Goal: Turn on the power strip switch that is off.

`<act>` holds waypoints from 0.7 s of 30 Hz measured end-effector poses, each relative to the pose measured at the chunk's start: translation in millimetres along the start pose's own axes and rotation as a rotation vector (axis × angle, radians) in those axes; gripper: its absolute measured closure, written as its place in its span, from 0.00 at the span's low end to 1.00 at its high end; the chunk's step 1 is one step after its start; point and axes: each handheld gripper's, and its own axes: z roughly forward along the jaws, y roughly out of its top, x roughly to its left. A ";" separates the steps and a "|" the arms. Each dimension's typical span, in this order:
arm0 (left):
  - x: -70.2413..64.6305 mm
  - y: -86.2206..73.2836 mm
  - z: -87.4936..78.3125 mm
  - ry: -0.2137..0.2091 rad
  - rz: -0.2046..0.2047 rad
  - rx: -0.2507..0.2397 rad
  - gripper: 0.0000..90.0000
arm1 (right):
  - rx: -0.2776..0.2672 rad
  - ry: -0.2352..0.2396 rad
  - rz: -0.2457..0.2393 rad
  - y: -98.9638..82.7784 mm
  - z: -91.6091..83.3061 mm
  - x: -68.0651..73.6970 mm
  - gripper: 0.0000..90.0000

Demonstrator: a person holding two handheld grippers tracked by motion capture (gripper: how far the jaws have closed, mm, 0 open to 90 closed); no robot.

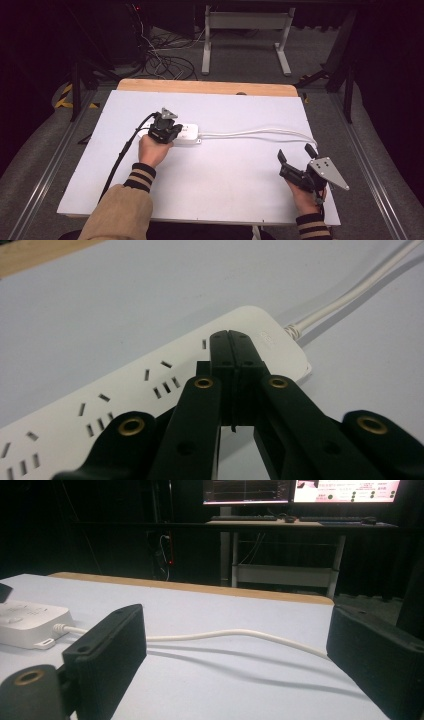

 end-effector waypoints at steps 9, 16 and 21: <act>11.3 -16.8 -54.9 0.026 -0.057 -0.230 1.00 | -0.008 0.003 -0.001 0.5 -1.0 1.4 0.11; 0.5 -29.8 -90.0 0.058 -0.010 -0.339 1.00 | -0.013 0.000 0.000 1.1 -1.5 1.0 0.11; 3.4 -54.6 -127.2 0.125 -0.020 -0.523 1.00 | -0.012 -0.006 0.003 1.1 -2.0 0.0 0.11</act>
